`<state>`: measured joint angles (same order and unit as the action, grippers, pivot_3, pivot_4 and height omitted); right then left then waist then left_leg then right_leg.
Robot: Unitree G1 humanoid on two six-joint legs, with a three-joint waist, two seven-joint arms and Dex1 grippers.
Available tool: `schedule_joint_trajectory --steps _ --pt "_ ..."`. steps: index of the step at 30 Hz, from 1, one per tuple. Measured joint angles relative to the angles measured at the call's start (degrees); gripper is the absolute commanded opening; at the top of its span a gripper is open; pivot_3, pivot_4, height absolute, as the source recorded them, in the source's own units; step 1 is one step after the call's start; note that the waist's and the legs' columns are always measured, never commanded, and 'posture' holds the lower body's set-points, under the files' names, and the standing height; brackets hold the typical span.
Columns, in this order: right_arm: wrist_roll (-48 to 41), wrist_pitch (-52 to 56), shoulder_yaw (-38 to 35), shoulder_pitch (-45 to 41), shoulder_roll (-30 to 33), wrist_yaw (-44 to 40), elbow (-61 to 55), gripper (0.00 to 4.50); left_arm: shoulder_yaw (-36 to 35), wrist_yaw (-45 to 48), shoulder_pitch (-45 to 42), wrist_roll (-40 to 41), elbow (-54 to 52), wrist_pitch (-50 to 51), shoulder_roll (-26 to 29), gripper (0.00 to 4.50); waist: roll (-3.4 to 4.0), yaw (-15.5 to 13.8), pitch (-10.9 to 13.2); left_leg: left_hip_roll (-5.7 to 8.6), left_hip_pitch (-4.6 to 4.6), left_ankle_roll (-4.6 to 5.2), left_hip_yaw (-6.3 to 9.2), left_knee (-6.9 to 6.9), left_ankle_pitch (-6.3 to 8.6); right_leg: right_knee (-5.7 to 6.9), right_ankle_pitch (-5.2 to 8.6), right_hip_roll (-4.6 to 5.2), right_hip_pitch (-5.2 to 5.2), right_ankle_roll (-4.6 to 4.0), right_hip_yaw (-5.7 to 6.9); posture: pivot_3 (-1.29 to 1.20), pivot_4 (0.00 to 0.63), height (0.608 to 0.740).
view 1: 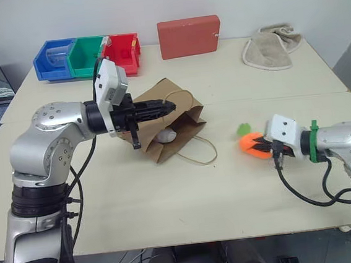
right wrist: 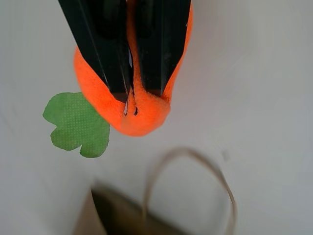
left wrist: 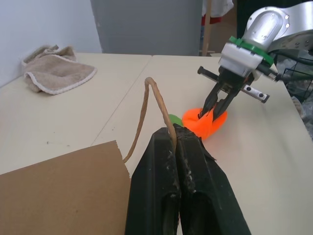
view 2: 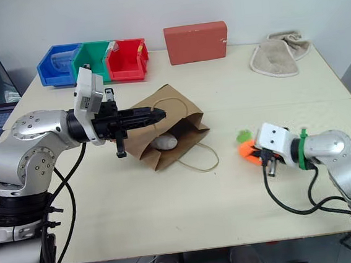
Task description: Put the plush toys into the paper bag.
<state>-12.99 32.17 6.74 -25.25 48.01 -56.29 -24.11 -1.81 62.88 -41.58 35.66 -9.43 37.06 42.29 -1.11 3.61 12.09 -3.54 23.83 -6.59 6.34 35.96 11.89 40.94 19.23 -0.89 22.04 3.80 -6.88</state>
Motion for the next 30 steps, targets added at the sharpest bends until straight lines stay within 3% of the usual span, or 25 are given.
schedule_joint_trajectory --steps 8,13,25,30 --pt "3.5 1.2 11.3 -12.4 -15.9 5.1 7.1 0.01 -1.4 -0.8 -2.4 2.7 0.8 2.3 -1.0 0.0 -0.01 -0.4 0.0 0.0 0.06 -0.01 0.07 -0.02 0.0 -0.01 0.0 0.01 0.03 -0.01 0.09 0.0 0.15 0.74" --pt "13.6 -8.6 17.3 -17.6 -19.3 9.7 17.5 0.01 -1.3 -0.2 -2.2 3.0 0.2 2.6 -1.0 0.0 -0.01 -0.3 0.0 -0.02 0.06 -0.01 0.06 -0.04 0.0 0.0 -0.01 0.02 0.08 -0.01 0.1 0.0 0.15 0.74" --pt "30.2 -27.7 21.5 -22.5 -28.6 22.1 34.4 0.01 -1.3 0.2 -1.6 4.7 -1.8 4.7 -0.9 0.0 -0.01 -0.2 0.0 -0.02 0.06 -0.02 0.06 -0.07 0.0 0.09 -0.01 0.01 0.11 -0.02 0.1 0.0 0.15 0.74" --pt "34.1 -32.7 21.6 -23.1 -30.5 26.3 38.5 1.49 -1.3 0.2 -1.7 4.7 -1.7 4.7 -1.0 0.0 -0.01 -0.3 0.0 -0.01 0.07 -0.01 0.07 -0.08 0.0 0.07 -0.01 0.02 0.11 -0.03 0.1 0.0 0.15 0.74"
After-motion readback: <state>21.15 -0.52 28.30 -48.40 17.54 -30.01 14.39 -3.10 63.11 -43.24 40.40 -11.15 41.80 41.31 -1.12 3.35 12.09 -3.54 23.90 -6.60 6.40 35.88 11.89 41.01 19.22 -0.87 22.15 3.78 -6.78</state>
